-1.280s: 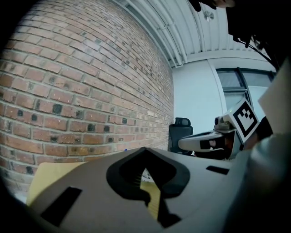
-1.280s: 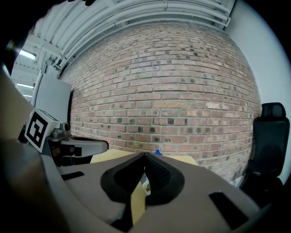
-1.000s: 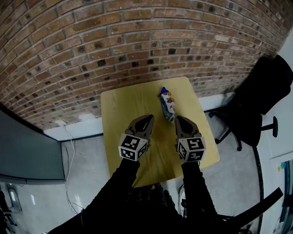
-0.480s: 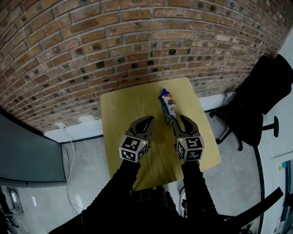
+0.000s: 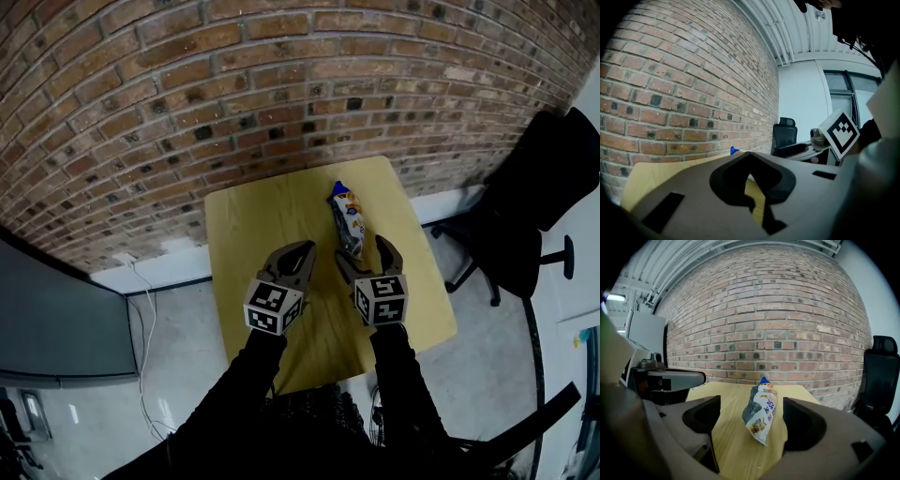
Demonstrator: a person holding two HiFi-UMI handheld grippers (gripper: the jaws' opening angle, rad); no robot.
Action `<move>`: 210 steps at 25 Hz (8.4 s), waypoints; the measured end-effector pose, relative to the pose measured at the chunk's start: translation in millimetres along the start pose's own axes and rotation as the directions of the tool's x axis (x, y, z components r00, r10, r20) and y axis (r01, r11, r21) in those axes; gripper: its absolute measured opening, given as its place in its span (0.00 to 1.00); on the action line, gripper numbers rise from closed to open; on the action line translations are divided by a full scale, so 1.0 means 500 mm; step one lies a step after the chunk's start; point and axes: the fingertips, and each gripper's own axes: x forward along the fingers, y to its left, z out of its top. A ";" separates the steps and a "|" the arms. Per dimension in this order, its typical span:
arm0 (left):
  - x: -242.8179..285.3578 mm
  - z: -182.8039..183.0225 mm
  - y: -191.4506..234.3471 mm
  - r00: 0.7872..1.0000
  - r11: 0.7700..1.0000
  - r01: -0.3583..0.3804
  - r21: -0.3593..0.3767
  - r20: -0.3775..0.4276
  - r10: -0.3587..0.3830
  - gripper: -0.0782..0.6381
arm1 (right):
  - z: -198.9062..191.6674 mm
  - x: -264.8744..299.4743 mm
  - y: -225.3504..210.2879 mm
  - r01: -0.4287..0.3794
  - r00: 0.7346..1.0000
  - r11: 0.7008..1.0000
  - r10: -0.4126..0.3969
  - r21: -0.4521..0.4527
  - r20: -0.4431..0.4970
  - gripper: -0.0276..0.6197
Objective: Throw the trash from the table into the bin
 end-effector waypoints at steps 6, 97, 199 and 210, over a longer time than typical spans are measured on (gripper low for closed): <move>0.003 -0.013 0.005 1.000 1.000 0.005 -0.003 -0.015 -0.005 0.12 | -0.030 0.027 -0.003 0.015 0.998 1.000 -0.016 -0.011 -0.062 0.67; 0.052 -0.032 -1.008 0.691 0.686 0.723 0.085 -0.063 -0.720 0.12 | -0.339 -1.038 -0.396 0.741 0.658 0.605 -0.742 0.291 -0.129 0.06; -0.024 -0.863 -1.174 0.372 0.458 0.886 -0.071 -0.480 -0.795 0.12 | -1.333 -0.924 -0.098 0.740 0.653 0.261 -0.500 0.620 -0.569 0.45; -0.012 -0.869 -1.146 0.392 0.487 0.870 -0.075 -0.493 -0.777 0.12 | -1.314 -0.931 -0.117 0.736 0.651 0.267 -0.533 0.622 -0.541 0.44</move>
